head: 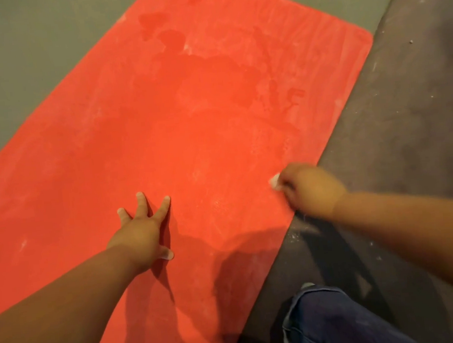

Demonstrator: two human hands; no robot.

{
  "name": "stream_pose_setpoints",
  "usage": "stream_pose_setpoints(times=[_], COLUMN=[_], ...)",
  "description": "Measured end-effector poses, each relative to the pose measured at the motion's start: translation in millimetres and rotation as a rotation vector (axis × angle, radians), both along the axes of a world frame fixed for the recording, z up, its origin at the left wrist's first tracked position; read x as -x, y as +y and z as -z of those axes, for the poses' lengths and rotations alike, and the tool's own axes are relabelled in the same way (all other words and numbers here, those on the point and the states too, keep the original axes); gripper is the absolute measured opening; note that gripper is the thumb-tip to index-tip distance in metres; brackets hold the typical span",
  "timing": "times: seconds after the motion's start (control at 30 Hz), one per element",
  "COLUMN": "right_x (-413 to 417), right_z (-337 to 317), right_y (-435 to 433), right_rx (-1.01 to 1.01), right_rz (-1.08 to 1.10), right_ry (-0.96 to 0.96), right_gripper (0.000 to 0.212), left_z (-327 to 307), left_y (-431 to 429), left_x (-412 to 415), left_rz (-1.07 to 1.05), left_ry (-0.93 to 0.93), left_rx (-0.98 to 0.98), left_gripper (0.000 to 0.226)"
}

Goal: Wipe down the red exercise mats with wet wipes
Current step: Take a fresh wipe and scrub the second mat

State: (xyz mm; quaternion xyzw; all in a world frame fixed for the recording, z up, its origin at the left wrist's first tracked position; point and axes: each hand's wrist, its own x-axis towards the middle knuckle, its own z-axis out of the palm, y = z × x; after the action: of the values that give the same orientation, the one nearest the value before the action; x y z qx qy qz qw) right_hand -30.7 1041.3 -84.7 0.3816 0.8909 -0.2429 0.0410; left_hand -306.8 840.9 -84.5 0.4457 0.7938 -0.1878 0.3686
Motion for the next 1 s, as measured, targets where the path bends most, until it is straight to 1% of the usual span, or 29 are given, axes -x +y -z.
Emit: stream_pose_setpoints(times=[0.03, 0.1, 0.13, 0.17, 0.2, 0.23, 0.3, 0.33, 0.37, 0.4, 0.43, 0.5, 0.57, 0.6, 0.63, 0.67, 0.7, 0.73, 0.77, 0.83, 0.9, 0.93, 0.97, 1.0], right_x=[1, 0, 0, -3, -2, -5, -16, -23, -26, -25, -21, -12, -5, -5, -6, -6, -5, -3, 0, 11, 27, 37, 48, 54], right_z=[-1, -8, -11, -10, -7, -5, -4, -4, -5, -5, -4, 2, 3, 2, 1, 0, 1, 3, 5, 9, 13, 13, 12, 12], right_y=[-31, -76, -79, -68, -48, -22, 39, 64, 79, 80, 70, 24, -38, -56, -61, -52, -35, -14, 8, 52, 66, 55, 34, 6], right_rx=[0.066, 0.189, 0.22, 0.228, 0.206, 0.154, -0.041, -0.106, -0.14, -0.152, -0.127, -0.026, 0.119, 0.157, 0.181, 0.188, 0.173, 0.137, 0.087, -0.046, -0.079, -0.075, -0.058, -0.016], right_rz=[-0.108, -0.414, -0.503, -0.514, -0.454, -0.324, -0.006, 0.101, 0.157, 0.165, 0.137, -0.003, -0.234, -0.37, -0.477, -0.525, -0.511, -0.445, -0.333, -0.043, 0.259, 0.306, 0.244, 0.094], right_ry=[0.074, 0.082, 0.064, 0.079, 0.094, 0.094, 0.032, 0.001, -0.026, -0.037, -0.04, 0.004, 0.121, 0.164, 0.189, 0.206, 0.217, 0.224, 0.212, 0.119, 0.063, 0.079, 0.127, 0.164], right_gripper=[0.018, 0.02, 0.021, 0.021, 0.022, 0.023, 0.018, 0.015, 0.013, 0.014, 0.016, 0.018, 0.015, 0.013, 0.012, 0.013, 0.016, 0.02, 0.019, 0.006, 0.009, 0.013, 0.017, 0.022], left_z=[0, 0, -1, -1, -1, -1, -1, -1, -1, -2, -2, -1, 0, 1, 2, 2, 2, 2, 2, 2, 3, 3, 3, 4], left_y=[0, 0, 0, 1, 0, 1, 0, 1, 2, 3, 3, 3, 2, 2, 1, 0, 0, 1, 0, -2, -2, -1, -1, 0], left_x=[0, 0, 1, 0, 1, 2, 0, 1, 1, 1, 1, 2, 2, 3, 3, 3, 3, 3, 2, 1, 0, 0, 2, 2], left_rz=[-0.001, -0.008, -0.008, -0.002, -0.008, -0.011, -0.019, -0.021, -0.023, -0.024, -0.022, -0.007, 0.004, 0.006, 0.003, -0.001, 0.0, 0.001, -0.005, -0.026, -0.057, -0.075, -0.087, -0.099], left_ry=[-0.001, -0.003, -0.002, -0.002, -0.001, -0.001, -0.003, -0.003, -0.004, -0.005, -0.004, -0.003, -0.006, -0.007, -0.008, -0.009, -0.009, -0.013, -0.02, -0.033, -0.059, -0.069, -0.069, -0.073], left_rx=[-0.003, -0.001, -0.002, 0.001, -0.001, -0.003, -0.007, -0.01, -0.006, 0.001, 0.004, -0.002, 0.002, 0.009, 0.015, 0.016, 0.012, 0.009, 0.009, 0.008, -0.003, -0.007, -0.011, -0.017], left_gripper=[0.122, 0.122, 0.122, 0.122, 0.122, 0.122, 0.122, 0.122, 0.122, 0.122, 0.122, 0.123, 0.125, 0.125, 0.126, 0.126, 0.127, 0.127, 0.127, 0.127, 0.126, 0.127, 0.127, 0.128])
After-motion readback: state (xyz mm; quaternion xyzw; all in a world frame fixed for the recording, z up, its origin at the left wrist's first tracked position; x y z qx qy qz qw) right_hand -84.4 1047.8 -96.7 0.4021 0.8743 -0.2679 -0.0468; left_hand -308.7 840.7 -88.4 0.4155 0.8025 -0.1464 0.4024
